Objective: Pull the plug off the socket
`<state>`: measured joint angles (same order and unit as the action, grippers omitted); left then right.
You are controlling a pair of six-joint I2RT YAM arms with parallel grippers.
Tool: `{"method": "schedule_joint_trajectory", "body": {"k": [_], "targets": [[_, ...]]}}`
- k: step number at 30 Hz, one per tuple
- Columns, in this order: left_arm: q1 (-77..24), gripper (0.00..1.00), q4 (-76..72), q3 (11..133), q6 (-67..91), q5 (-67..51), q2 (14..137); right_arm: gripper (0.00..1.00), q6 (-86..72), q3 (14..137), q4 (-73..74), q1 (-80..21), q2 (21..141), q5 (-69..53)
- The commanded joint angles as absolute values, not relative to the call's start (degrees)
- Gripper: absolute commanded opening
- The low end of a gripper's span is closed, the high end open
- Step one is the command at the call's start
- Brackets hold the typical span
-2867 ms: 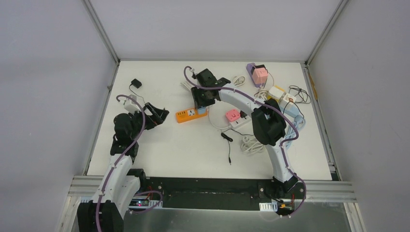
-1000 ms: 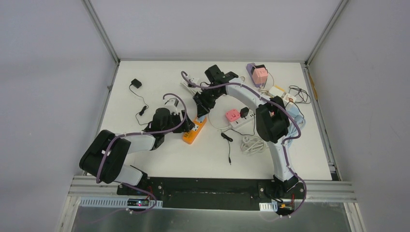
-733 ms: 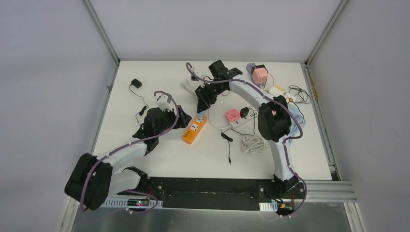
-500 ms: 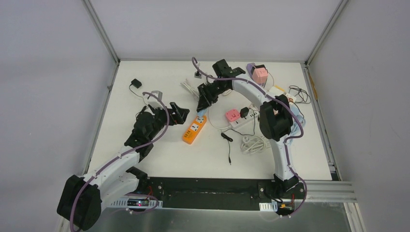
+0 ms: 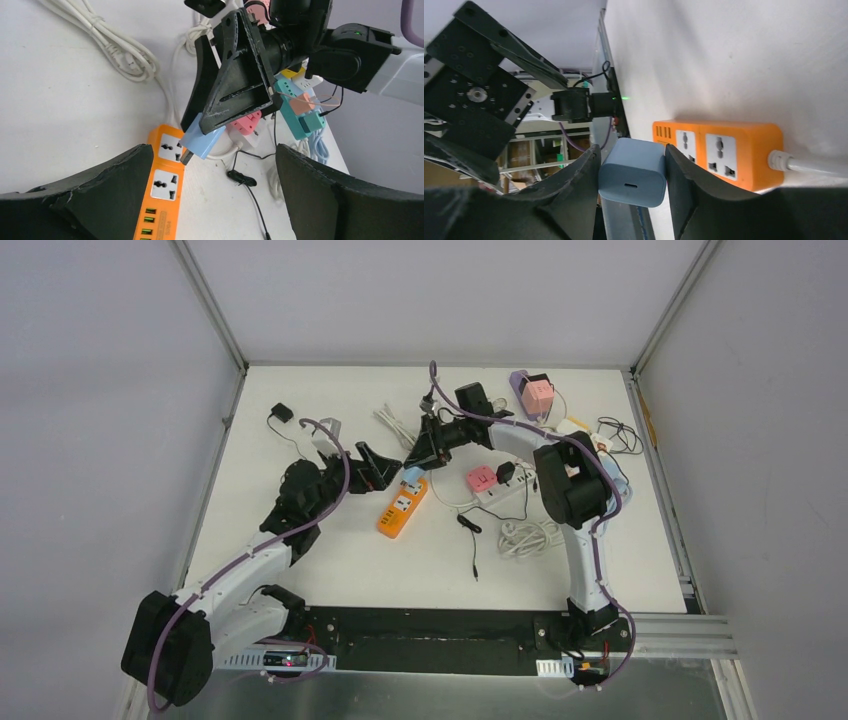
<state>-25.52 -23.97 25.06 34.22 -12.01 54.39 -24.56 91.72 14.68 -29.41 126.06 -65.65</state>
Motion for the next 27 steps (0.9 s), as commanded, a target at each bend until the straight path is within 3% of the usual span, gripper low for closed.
{"method": "schedule_joint_trajectory", "body": {"k": [1, 16, 27], "targets": [[-25.8, 0.95, -23.6, 29.2, 37.7, -16.3, 57.3, 0.0, -40.8, 91.1, -3.0, -29.6, 123.6, -71.5], [-25.8, 0.71, -25.1, 31.2, 32.4, -20.8, 62.3, 0.0, -44.7, 89.7, -10.6, -29.6, 124.8, -72.7], [-25.8, 0.67, -22.3, 33.8, 23.5, -19.6, 65.5, 0.0, -44.7, 89.8, -11.2, -30.0, 125.1, -72.7]]}}
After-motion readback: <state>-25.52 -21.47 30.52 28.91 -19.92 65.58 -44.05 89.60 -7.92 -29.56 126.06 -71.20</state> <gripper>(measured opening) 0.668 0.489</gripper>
